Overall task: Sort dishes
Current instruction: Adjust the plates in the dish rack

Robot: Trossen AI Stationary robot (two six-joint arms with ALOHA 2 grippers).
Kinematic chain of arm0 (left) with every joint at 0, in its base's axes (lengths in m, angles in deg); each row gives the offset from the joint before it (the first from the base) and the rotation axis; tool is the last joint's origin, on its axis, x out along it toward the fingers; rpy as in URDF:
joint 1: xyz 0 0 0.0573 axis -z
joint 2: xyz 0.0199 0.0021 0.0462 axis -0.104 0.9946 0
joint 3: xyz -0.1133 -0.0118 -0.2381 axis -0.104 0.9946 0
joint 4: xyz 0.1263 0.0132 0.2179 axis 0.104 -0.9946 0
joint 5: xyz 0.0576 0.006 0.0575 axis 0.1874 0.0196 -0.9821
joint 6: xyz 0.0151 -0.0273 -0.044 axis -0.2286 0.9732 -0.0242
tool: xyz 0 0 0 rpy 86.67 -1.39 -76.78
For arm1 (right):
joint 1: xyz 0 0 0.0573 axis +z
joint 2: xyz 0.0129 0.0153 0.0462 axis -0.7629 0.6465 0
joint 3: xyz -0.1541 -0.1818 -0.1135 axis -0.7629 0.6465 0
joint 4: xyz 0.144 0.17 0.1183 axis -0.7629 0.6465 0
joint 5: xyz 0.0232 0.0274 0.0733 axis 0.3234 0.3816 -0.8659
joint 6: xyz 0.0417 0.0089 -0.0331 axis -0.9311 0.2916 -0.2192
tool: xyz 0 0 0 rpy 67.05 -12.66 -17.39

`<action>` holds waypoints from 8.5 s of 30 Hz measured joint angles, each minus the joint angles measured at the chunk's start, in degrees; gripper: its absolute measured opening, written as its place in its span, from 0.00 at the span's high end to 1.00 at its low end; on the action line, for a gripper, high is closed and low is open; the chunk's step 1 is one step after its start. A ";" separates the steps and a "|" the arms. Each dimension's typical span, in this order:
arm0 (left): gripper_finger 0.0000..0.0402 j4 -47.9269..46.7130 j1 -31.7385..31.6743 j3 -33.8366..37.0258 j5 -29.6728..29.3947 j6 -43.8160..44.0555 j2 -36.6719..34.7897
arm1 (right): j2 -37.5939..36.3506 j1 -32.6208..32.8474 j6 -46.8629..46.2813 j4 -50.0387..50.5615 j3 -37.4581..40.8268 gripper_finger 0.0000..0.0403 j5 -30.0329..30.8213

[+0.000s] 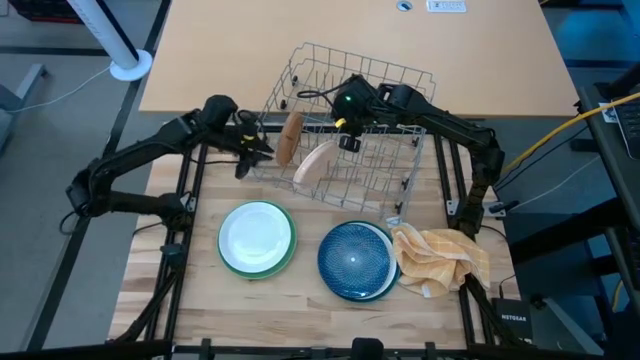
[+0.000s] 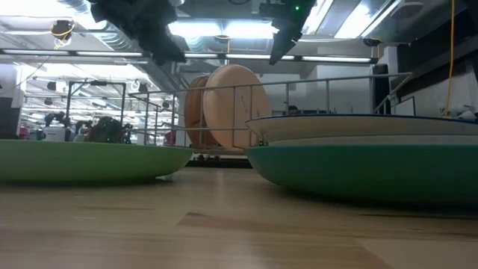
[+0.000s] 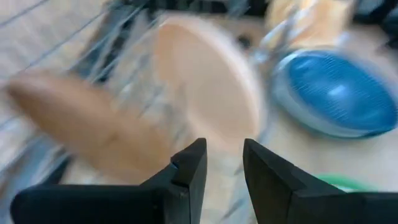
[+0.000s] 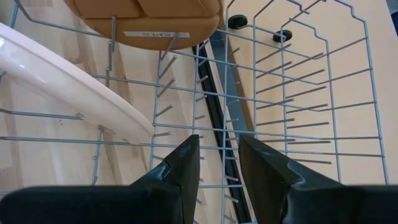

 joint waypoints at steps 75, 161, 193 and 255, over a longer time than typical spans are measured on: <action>0.76 11.37 11.33 0.00 -1.29 19.25 10.13 | 0.00 0.02 -0.04 0.50 0.00 0.71 -2.99; 1.00 34.68 10.85 -0.02 -6.57 26.49 13.82 | -4.37 0.02 -0.04 1.16 0.02 0.71 5.55; 0.93 29.86 9.35 -0.02 -11.99 26.27 16.52 | -4.35 0.02 -0.26 1.62 0.02 0.71 3.02; 0.78 28.46 -7.39 0.00 -14.33 29.22 15.41 | -4.33 0.00 -0.76 2.89 0.00 0.71 0.50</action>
